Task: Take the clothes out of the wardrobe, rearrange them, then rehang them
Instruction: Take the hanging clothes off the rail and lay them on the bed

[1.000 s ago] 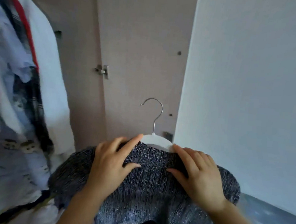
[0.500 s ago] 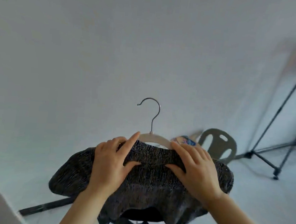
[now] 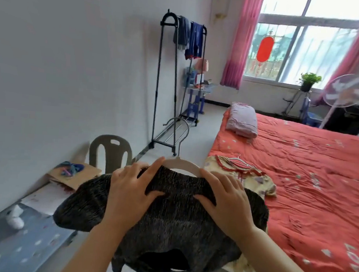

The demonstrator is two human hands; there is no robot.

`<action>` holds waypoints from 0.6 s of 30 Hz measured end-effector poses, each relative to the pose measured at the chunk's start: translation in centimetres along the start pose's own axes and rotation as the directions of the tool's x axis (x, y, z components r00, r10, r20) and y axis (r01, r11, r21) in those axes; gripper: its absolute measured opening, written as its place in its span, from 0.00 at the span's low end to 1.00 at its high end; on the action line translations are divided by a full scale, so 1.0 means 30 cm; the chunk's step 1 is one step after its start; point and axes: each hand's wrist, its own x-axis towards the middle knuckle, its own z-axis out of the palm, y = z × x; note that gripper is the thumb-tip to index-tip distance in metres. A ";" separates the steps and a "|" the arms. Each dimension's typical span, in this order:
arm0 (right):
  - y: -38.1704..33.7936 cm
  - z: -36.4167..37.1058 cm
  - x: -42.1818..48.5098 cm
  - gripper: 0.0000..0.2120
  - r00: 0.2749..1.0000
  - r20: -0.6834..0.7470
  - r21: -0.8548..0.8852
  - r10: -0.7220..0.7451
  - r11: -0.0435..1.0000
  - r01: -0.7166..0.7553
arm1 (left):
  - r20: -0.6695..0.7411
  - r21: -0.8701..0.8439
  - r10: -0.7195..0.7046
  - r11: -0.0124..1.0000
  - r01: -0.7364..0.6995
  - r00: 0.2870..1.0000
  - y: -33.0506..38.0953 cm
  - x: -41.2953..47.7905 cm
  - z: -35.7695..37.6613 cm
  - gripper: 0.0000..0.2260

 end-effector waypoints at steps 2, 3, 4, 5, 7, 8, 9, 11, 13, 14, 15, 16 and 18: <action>0.133 -0.016 -0.028 0.25 0.999 -0.011 -0.060 0.048 0.997 -0.049 | 0.018 -0.042 0.054 0.998 -0.053 0.998 0.072 0.079 0.122 0.41; 0.199 -0.021 -0.041 0.25 0.998 -0.015 -0.082 0.068 0.994 -0.069 | 0.026 -0.055 0.075 0.996 -0.074 0.997 0.109 0.116 0.183 0.41; 0.266 -0.026 -0.050 0.25 0.996 -0.019 -0.094 0.087 0.992 -0.088 | 0.035 -0.067 0.092 0.994 -0.089 0.995 0.147 0.154 0.242 0.41; 0.326 -0.030 -0.054 0.25 0.994 -0.024 -0.102 0.104 0.989 -0.106 | 0.043 -0.079 0.106 0.992 -0.102 0.993 0.181 0.192 0.293 0.41; 0.448 -0.033 -0.060 0.25 0.990 -0.025 -0.122 0.138 0.983 -0.140 | 0.055 -0.103 0.133 0.987 -0.127 0.990 0.244 0.269 0.398 0.41; 0.508 -0.030 -0.066 0.25 0.988 -0.021 -0.133 0.153 0.979 -0.155 | 0.061 -0.114 0.145 0.984 -0.137 0.988 0.273 0.304 0.450 0.41; 0.564 -0.024 -0.070 0.25 0.985 -0.019 -0.143 0.169 0.975 -0.170 | 0.063 -0.125 0.156 0.981 -0.147 0.986 0.298 0.337 0.503 0.41; 0.671 -0.010 -0.073 0.25 0.978 -0.012 -0.154 0.208 0.966 -0.207 | 0.069 -0.150 0.173 0.976 -0.161 0.983 0.341 0.399 0.603 0.41; 0.764 0.012 -0.072 0.25 0.970 -0.003 -0.164 0.241 0.957 -0.239 | 0.077 -0.172 0.185 0.970 -0.169 0.980 0.372 0.453 0.694 0.40; 0.804 0.026 -0.070 0.25 0.968 -0.001 -0.168 0.253 0.954 -0.249 | 0.076 -0.180 0.195 0.967 -0.179 0.978 0.381 0.477 0.739 0.40; 0.841 0.045 -0.067 0.25 0.965 -0.002 -0.172 0.261 0.951 -0.257 | 0.074 -0.187 0.206 0.964 -0.189 0.976 0.387 0.500 0.782 0.40; 0.878 0.065 -0.063 0.25 0.963 -0.003 -0.174 0.268 0.948 -0.265 | 0.075 -0.194 0.216 0.961 -0.199 0.973 0.389 0.525 0.828 0.40; 0.952 0.111 -0.045 0.25 0.959 -0.005 -0.186 0.282 0.943 -0.278 | 0.079 -0.212 0.230 0.955 -0.209 0.970 0.384 0.578 0.923 0.40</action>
